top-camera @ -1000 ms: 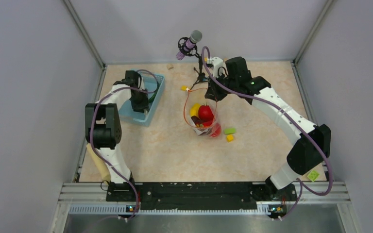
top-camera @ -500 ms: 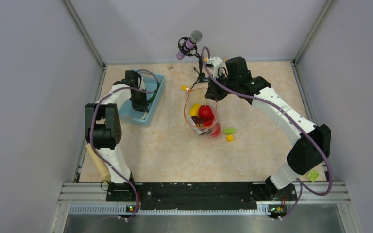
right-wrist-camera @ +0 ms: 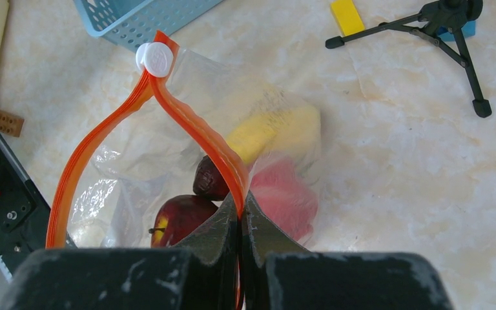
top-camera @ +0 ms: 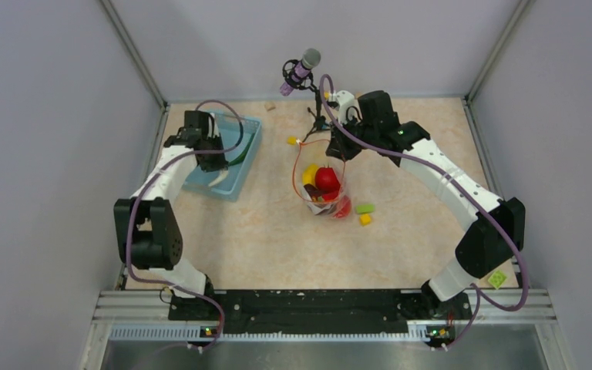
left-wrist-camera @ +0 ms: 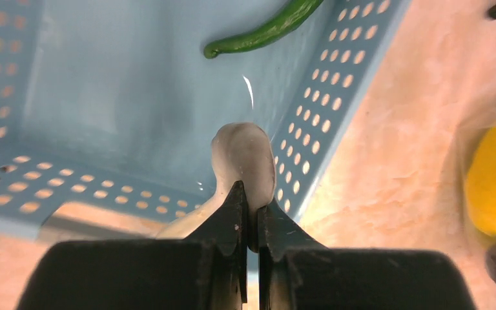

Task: Place the food in the zip-top bag and seal the zipper
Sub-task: Pick up the fake vegetable from the bin, then place the fake vegetable in the zipper food storage bag.

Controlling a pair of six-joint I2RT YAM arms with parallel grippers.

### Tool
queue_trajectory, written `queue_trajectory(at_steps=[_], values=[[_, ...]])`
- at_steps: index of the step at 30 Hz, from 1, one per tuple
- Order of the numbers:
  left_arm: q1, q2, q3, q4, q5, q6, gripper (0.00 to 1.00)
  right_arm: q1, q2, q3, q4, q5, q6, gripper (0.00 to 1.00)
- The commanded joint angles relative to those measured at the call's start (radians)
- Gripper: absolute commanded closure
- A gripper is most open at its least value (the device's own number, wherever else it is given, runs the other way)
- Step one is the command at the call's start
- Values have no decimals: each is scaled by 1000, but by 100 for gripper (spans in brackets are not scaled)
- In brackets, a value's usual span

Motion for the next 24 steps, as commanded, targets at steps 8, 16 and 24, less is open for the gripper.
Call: queue_trajectory(at_steps=[8, 16, 24], values=[[-35, -452, -100, 269, 191, -142, 100, 6, -24, 46, 31, -12, -12, 100], [-391, -476, -36, 507, 350, -166, 100, 6, -27, 44, 30, -20, -8, 100], [-569, -359, -22, 767, 522, -181, 100, 6, -34, 40, 31, -20, -11, 100]])
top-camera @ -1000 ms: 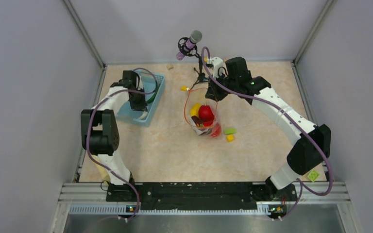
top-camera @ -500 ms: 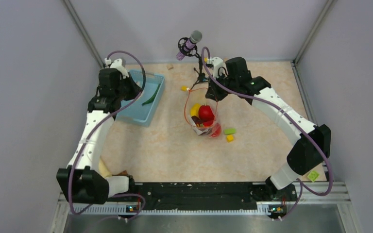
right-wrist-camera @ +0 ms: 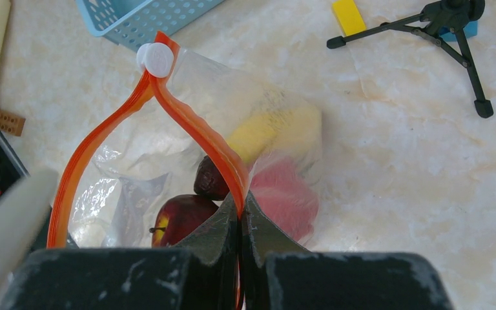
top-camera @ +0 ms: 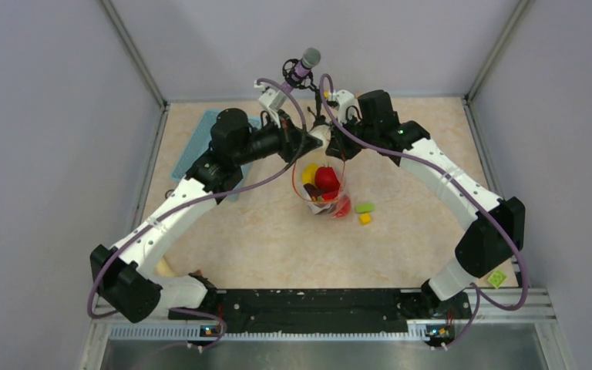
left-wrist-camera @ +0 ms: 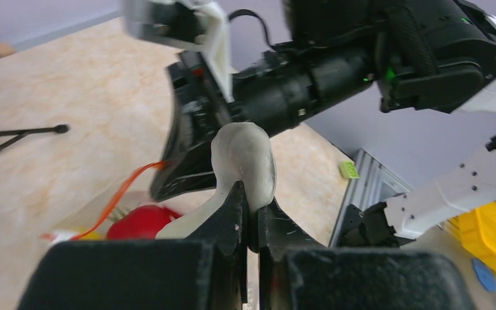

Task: Place the food in the zip-top bag and seal the zipper
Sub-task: Place the fake vegetable in the zipper food storage bag.

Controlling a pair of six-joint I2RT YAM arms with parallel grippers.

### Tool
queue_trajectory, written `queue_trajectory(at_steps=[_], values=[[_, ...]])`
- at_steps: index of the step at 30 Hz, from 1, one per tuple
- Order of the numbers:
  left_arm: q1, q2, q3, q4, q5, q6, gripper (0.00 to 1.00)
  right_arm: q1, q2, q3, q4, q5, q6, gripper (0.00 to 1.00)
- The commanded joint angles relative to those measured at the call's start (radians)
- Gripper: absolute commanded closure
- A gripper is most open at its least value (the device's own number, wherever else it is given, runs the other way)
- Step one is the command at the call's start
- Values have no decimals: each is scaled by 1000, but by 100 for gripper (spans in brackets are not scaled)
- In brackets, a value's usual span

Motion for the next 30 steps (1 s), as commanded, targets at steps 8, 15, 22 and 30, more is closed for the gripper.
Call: queue_trajectory(at_steps=[8, 15, 22, 30], values=[[-70, 73, -14, 139, 61, 60, 90, 6, -45, 34, 35, -17, -15, 100], [-74, 21, -63, 94, -41, 108, 72, 6, -42, 32, 35, -9, -17, 100], [-74, 6, -80, 42, -99, 128, 15, 6, -43, 32, 36, -10, -12, 100], [-73, -14, -43, -29, -260, 144, 2, 6, -40, 33, 36, -7, -13, 100]])
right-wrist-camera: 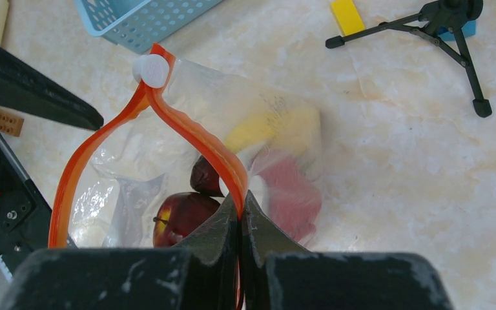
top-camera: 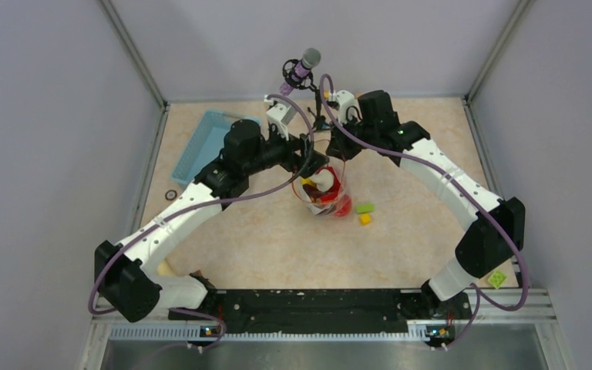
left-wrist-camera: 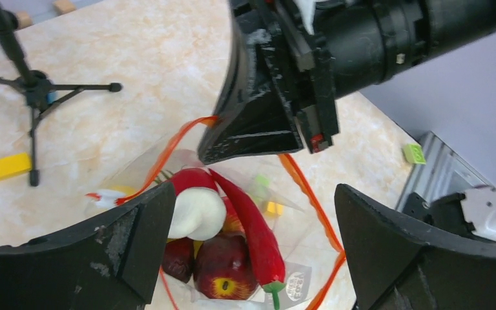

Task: Place the food in the zip-top bag and seal the zipper
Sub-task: Place the fake vegetable in the zipper food storage bag, then pick up the fake vegetable from the bin.

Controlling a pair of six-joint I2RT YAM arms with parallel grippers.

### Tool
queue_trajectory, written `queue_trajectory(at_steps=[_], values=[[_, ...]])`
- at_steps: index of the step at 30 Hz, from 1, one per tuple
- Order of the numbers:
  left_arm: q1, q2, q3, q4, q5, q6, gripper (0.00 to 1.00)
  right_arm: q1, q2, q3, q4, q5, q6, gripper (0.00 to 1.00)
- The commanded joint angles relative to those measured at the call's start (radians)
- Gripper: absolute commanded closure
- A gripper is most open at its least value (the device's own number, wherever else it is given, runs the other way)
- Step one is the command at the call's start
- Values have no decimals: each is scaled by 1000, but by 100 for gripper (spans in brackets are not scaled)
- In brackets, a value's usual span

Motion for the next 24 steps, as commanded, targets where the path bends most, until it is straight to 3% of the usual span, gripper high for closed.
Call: queue_trajectory(at_steps=[1, 6, 9, 16, 19, 24], values=[[-3, -42, 61, -47, -212, 20, 2, 6, -39, 34, 37, -10, -12, 100], [22, 6, 172, -110, -597, 127, 2, 6, -36, 36, 36, -8, -7, 100], [110, 41, 200, -121, -624, 166, 2, 6, -46, 30, 37, -9, -14, 100], [492, 145, 213, -117, -149, 142, 2, 6, -42, 29, 42, 4, -18, 100], [537, 232, 253, -149, -47, 233, 2, 7, -42, 31, 41, 4, -14, 100], [550, 351, 287, -217, -41, 358, 6, 6, -53, 23, 43, 19, -12, 100]])
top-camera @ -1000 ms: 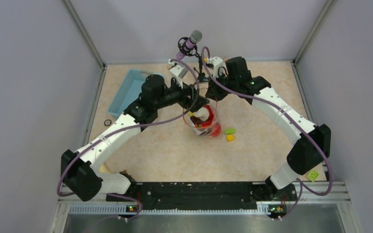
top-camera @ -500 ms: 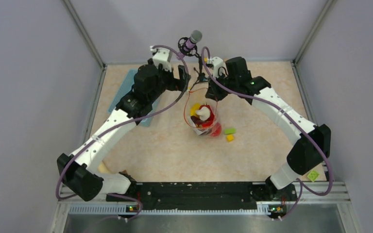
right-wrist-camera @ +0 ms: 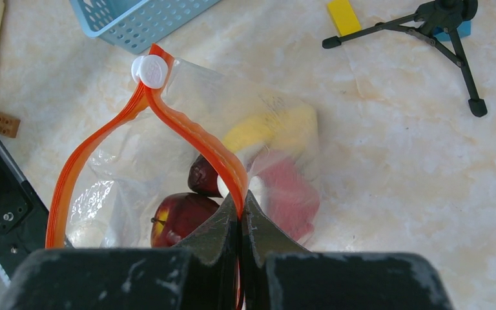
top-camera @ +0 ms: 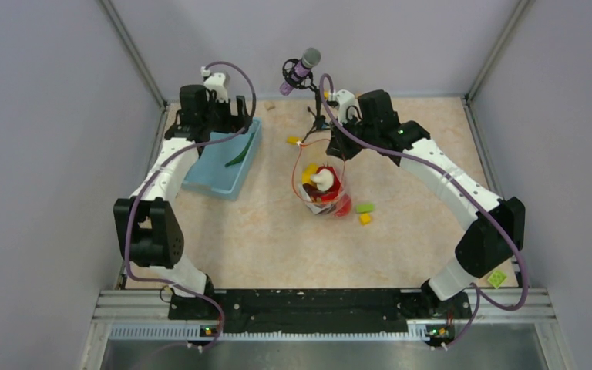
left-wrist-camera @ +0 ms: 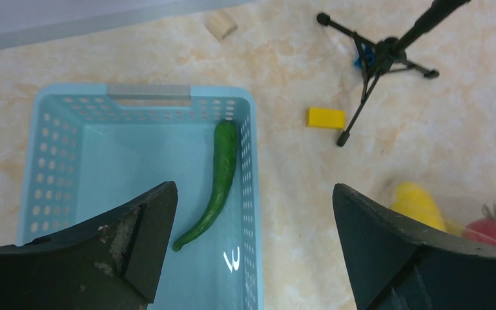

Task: Place the food in the zip-top bag and seal the zipper
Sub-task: Pick up the fake vegetable from the bin.

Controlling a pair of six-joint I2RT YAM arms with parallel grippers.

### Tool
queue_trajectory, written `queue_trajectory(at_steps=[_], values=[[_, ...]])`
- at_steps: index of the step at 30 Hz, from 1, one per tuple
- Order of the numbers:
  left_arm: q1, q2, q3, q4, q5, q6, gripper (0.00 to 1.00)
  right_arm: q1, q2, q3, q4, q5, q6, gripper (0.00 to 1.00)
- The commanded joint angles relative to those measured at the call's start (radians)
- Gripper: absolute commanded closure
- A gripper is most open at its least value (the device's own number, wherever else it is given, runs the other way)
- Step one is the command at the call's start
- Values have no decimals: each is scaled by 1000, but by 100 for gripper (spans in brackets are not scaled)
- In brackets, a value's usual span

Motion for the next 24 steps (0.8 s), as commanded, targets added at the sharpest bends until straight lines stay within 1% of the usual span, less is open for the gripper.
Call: queue_trajectory(at_steps=[1, 4, 6, 7, 10, 11, 12, 13, 17, 22, 24], values=[[8, 75, 49, -39, 96, 129, 5, 7, -53, 25, 42, 17, -9, 100], [57, 126, 34, 12, 188, 83, 7, 6, -51, 26, 43, 15, -1, 100], [111, 163, 60, 10, 207, 63, 7, 6, -49, 25, 42, 9, 0, 100], [130, 182, 61, 17, 236, 29, 7, 6, -49, 25, 45, 10, -2, 100], [179, 228, 62, 60, 330, -10, 7, 6, -36, 29, 46, 17, 1, 100], [194, 188, 66, 76, 354, -29, 7, 6, -31, 31, 46, 18, 2, 100], [200, 257, 70, 86, 378, -45, 7, 6, -28, 34, 45, 16, 2, 100], [202, 281, 79, 86, 390, -51, 7, 6, -26, 37, 42, 13, 5, 100], [203, 343, 87, 79, 392, -30, 7, 7, -25, 38, 41, 3, 9, 100], [198, 370, 76, 89, 341, -32, 7, 6, -33, 35, 42, -2, 7, 100], [193, 369, 64, 88, 311, -28, 2, 6, -36, 35, 42, -7, 8, 100]])
